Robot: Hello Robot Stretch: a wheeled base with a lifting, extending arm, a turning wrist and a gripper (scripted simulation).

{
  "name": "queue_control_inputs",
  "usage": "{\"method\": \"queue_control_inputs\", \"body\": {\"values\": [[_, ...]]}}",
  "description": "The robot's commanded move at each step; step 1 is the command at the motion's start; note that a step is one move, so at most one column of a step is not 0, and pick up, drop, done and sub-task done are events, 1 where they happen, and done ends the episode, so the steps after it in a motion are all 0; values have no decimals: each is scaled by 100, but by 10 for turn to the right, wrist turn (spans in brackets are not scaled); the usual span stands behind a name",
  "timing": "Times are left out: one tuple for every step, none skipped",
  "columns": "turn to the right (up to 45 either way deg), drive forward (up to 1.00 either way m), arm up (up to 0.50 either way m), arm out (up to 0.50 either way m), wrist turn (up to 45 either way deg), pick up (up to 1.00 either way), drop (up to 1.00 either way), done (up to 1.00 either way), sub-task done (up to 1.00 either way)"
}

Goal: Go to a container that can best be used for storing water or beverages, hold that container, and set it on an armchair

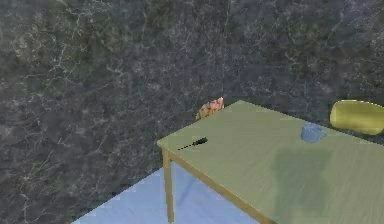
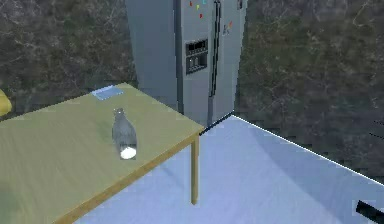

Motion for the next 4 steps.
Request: {"method": "queue_control_inputs", "body": {"values": [[-150,0,0,0,0,0,0,0,0],[0,0,50,0,0,0,0,0,0],[0,0,34,0,0,0,0,0,0],[0,0,0,44,0,0,0,0,0]]}}
